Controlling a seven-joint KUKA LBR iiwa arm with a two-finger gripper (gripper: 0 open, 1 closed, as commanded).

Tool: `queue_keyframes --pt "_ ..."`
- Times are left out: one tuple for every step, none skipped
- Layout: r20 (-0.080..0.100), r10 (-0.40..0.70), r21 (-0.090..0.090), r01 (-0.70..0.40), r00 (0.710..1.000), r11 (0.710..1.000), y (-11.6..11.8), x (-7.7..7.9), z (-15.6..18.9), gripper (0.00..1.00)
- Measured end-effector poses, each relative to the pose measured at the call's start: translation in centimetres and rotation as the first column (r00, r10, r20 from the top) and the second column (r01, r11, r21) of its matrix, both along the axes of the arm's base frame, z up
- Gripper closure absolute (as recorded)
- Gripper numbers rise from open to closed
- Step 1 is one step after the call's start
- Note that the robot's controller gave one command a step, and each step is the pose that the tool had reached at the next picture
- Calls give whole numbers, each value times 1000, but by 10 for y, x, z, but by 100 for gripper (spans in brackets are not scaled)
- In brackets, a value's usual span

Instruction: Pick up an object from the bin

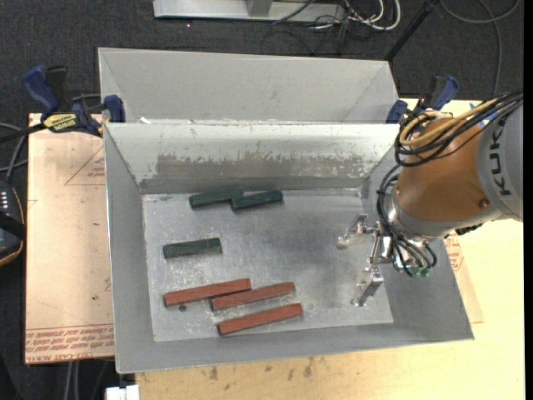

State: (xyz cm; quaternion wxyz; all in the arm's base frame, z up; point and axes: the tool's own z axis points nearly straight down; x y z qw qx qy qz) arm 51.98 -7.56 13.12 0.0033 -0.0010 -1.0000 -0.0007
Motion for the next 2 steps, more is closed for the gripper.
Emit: queue_keyframes --pt "5 1 0 -1 1000 1000 0 1 2 0" --pt "4 85 1 -85 996 996 -23 3 46 0"
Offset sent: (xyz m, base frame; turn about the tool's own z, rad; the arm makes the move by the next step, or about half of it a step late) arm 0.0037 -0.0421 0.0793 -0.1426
